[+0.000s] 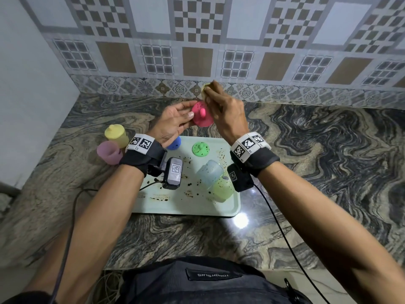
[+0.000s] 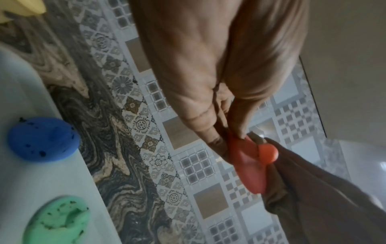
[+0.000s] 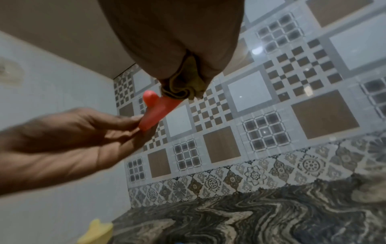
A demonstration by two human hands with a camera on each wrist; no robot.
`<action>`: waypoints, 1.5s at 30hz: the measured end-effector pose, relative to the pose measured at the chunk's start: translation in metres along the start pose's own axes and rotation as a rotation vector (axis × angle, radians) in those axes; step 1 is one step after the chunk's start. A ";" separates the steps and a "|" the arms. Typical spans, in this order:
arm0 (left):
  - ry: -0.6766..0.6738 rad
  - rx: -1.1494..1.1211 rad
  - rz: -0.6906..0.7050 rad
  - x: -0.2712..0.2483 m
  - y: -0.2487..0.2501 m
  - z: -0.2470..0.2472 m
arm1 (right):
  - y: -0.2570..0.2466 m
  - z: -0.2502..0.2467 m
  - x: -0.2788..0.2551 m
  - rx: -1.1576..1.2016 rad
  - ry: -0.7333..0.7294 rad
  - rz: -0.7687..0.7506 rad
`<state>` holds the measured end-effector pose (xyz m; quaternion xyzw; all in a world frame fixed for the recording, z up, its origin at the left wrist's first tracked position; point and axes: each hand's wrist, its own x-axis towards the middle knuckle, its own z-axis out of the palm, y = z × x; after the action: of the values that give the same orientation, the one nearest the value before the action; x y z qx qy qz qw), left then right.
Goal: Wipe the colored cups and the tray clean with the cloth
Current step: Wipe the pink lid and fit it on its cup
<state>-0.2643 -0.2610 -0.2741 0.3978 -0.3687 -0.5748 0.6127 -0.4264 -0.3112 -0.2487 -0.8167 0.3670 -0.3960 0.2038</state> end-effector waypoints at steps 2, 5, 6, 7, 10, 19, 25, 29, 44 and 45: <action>0.043 -0.029 0.012 0.002 0.000 -0.001 | -0.002 -0.002 0.001 0.008 0.046 0.015; 0.074 -0.058 0.028 0.005 0.003 -0.005 | -0.005 0.003 -0.011 0.002 0.010 -0.013; 0.069 -0.058 0.030 0.005 0.005 -0.005 | -0.004 0.006 -0.015 0.004 -0.007 -0.030; 0.062 -0.054 0.029 0.004 0.006 -0.004 | -0.003 0.009 -0.017 0.008 -0.012 -0.050; 0.039 -0.040 0.049 0.004 0.012 -0.003 | 0.001 0.009 -0.014 0.020 -0.009 -0.118; -0.031 0.014 0.039 -0.004 0.011 0.008 | -0.011 -0.001 0.024 0.018 -0.047 -0.055; 0.024 -0.082 0.034 -0.005 0.015 -0.007 | -0.002 -0.004 0.004 0.096 0.167 0.031; -0.028 -0.064 0.037 -0.004 0.016 -0.006 | -0.001 0.006 -0.013 0.023 -0.014 -0.206; -0.063 0.227 -0.020 -0.009 0.030 -0.013 | 0.019 -0.007 0.001 0.046 0.064 0.012; -0.073 0.239 -0.019 -0.008 0.031 -0.013 | 0.017 -0.008 -0.001 0.087 0.056 0.038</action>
<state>-0.2400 -0.2517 -0.2509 0.4504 -0.4527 -0.5467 0.5415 -0.4411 -0.3214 -0.2548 -0.7885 0.3704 -0.4304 0.2363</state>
